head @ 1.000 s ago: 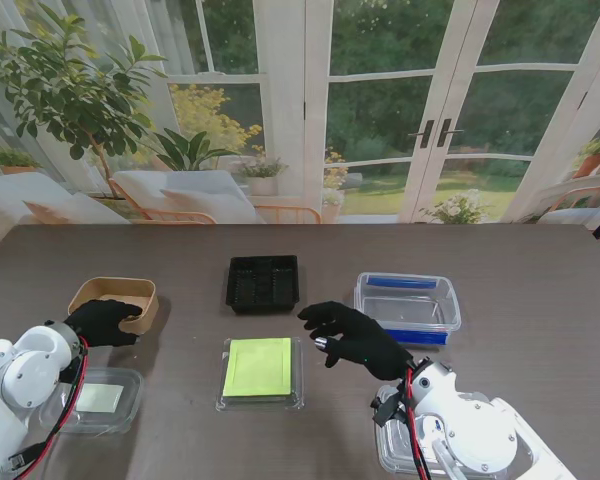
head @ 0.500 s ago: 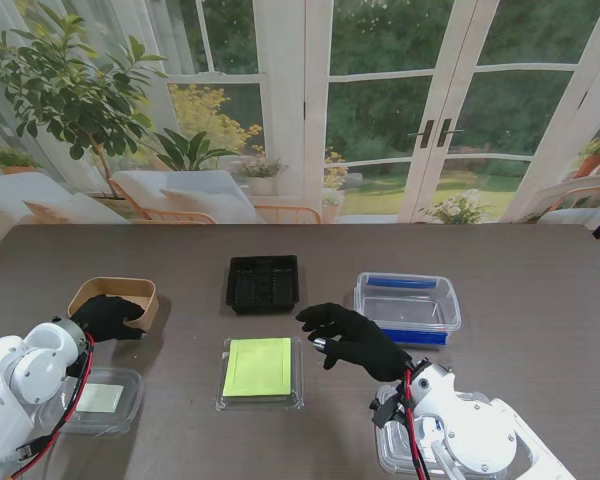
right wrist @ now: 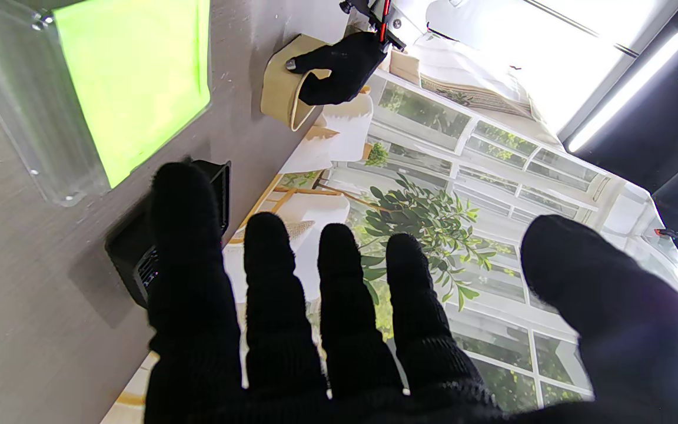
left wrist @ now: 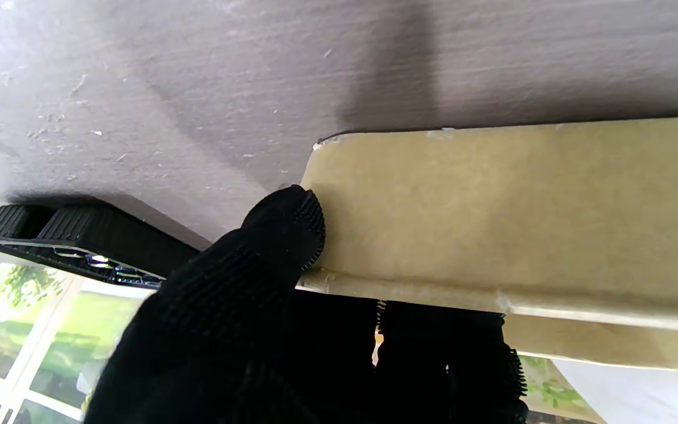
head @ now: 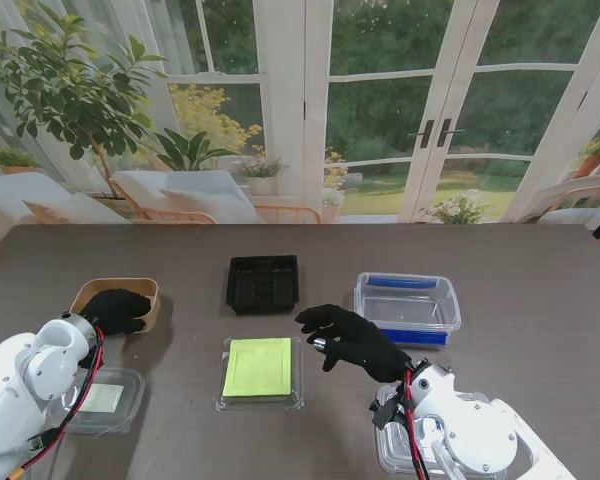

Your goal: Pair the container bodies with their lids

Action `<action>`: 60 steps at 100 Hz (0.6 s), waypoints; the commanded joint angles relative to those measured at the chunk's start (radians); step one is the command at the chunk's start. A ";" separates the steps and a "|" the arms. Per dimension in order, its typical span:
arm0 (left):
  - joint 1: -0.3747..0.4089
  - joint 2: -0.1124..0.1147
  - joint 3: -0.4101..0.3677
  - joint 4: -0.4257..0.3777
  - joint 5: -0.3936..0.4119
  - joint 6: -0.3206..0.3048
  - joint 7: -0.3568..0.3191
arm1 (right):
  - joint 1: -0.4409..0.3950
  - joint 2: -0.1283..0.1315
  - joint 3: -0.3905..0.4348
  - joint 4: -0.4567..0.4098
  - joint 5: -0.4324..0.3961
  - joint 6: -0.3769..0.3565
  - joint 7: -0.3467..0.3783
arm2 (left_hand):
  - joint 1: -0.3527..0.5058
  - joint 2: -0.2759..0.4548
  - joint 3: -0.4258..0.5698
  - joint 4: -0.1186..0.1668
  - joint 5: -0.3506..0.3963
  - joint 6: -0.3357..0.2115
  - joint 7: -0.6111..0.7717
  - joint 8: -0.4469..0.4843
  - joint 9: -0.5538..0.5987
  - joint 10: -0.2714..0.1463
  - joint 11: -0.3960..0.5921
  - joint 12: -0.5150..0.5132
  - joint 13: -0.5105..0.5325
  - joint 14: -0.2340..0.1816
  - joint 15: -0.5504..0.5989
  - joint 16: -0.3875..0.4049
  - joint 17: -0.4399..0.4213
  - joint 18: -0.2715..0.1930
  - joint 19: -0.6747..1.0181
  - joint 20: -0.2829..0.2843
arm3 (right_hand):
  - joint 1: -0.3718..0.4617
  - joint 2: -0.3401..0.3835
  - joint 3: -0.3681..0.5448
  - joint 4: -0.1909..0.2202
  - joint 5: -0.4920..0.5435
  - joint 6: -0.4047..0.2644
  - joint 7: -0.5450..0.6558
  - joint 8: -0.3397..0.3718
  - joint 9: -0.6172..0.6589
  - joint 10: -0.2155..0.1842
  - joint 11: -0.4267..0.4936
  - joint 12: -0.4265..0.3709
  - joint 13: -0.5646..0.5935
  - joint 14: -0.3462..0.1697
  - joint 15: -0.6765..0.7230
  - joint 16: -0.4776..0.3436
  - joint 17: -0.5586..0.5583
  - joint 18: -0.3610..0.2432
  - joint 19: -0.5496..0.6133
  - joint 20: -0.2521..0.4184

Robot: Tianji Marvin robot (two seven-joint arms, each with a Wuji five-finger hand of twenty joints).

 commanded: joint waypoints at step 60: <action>-0.063 -0.032 0.094 0.018 -0.004 -0.085 0.115 | -0.003 0.001 -0.005 -0.001 0.009 0.010 0.026 | 0.059 -0.012 0.022 -0.009 0.006 -0.060 0.089 -0.006 0.030 -0.013 0.016 0.031 0.037 0.026 0.039 0.035 0.015 0.015 0.053 0.037 | -0.002 0.033 -0.032 -0.010 -0.007 -0.002 -0.003 -0.003 0.019 0.007 -0.002 -0.010 0.013 0.002 -0.001 -0.010 -0.514 -0.015 0.002 0.027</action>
